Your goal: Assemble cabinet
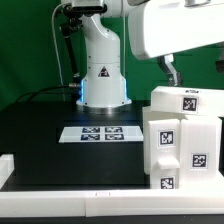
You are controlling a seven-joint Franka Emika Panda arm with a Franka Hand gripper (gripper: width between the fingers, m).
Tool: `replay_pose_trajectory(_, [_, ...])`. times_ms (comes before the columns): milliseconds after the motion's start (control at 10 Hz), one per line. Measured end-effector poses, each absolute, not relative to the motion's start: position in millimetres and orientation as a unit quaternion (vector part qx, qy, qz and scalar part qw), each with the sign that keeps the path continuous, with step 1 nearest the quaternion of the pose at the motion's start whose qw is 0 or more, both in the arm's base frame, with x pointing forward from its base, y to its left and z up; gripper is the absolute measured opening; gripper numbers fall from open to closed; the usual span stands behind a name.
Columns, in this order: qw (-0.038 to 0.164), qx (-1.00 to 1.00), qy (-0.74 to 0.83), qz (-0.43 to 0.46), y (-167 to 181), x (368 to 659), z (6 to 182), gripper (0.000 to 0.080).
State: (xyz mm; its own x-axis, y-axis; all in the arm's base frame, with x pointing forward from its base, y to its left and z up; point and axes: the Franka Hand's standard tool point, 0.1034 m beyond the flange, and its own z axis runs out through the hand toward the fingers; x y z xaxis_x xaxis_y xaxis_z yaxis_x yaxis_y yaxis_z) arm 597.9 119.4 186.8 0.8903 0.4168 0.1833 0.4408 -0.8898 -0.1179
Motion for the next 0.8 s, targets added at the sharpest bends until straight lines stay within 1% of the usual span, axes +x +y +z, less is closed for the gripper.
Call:
replay_pose_trajectory(100, [0.076, -0.964, -0.244, -0.079, 119, 598, 186.8, 0.0797])
replay_pose_trajectory(400, [0.045, -0.891, -0.443, -0.086, 117, 597, 182.7, 0.0797])
replay_pose_trajectory(500, [0.038, -0.872, -0.48, -0.085, 119, 595, 179.3, 0.0797])
replay_pose_trajectory(600, [0.026, -0.842, -0.531, -0.089, 118, 594, 176.5, 0.0797])
replay_pose_trajectory(700, [0.02, -0.82, -0.565, -0.092, 117, 592, 172.9, 0.0797])
replay_pose_trajectory(800, [0.019, -0.805, -0.586, -0.091, 116, 590, 169.6, 0.0797])
